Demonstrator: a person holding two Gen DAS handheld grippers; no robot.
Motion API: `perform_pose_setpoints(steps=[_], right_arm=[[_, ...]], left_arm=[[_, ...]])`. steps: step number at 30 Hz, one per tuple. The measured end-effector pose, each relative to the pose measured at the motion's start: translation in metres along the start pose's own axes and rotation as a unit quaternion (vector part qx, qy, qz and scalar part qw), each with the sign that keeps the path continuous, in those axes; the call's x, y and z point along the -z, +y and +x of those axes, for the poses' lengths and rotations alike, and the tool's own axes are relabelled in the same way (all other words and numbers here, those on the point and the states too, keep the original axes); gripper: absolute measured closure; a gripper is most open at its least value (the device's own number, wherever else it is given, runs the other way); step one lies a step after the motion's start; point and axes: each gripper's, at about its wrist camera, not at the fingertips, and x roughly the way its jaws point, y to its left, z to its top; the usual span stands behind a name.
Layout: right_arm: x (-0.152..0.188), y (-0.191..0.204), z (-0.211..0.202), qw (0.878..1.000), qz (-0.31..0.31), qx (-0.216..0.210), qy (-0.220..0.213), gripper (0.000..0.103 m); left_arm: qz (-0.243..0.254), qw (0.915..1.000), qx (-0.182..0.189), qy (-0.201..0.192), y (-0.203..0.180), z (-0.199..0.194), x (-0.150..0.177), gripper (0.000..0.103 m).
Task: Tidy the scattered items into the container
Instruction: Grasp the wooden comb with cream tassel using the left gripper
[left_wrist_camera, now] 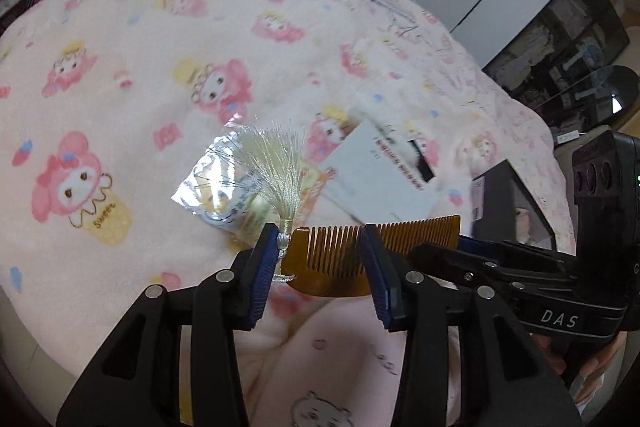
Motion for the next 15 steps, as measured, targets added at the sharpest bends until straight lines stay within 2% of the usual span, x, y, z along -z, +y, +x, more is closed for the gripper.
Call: perform_pose_setpoints(steps=[4,6,7,9,10,12,15], right_arm=[[0.023,0.003,-0.019,0.999,0.008,0.005,-0.033,0.064],[0.032,0.0,-0.033,0.999,0.012,0.003,-0.046,0.064],[0.036,-0.002,-0.038,0.999,0.016,-0.01,-0.05,0.064],[0.047,-0.01,-0.054,0.997,0.027,-0.038,-0.056,0.064],[0.053,-0.015,-0.06,0.997,0.026,-0.031,-0.061,0.065],[0.065,-0.025,-0.067,0.997,0.032,0.001,-0.075,0.065],[0.079,-0.053,-0.071,0.994,0.078,0.001,-0.075,0.065]], left_arm=[[0.028,0.9994,0.014,-0.014,-0.023,-0.017,0.006,0.061],[0.04,0.9983,0.041,-0.014,-0.04,-0.019,0.013,0.069],[0.045,0.9969,0.064,-0.006,-0.049,-0.02,0.017,0.069],[0.066,0.9944,0.082,-0.008,-0.075,-0.018,0.026,0.07],[0.085,0.9935,0.075,-0.014,-0.09,-0.015,0.031,0.074],[0.104,0.992,0.07,-0.013,-0.112,-0.005,0.035,0.074],[0.103,0.9922,0.07,-0.005,-0.124,0.01,0.032,0.074]])
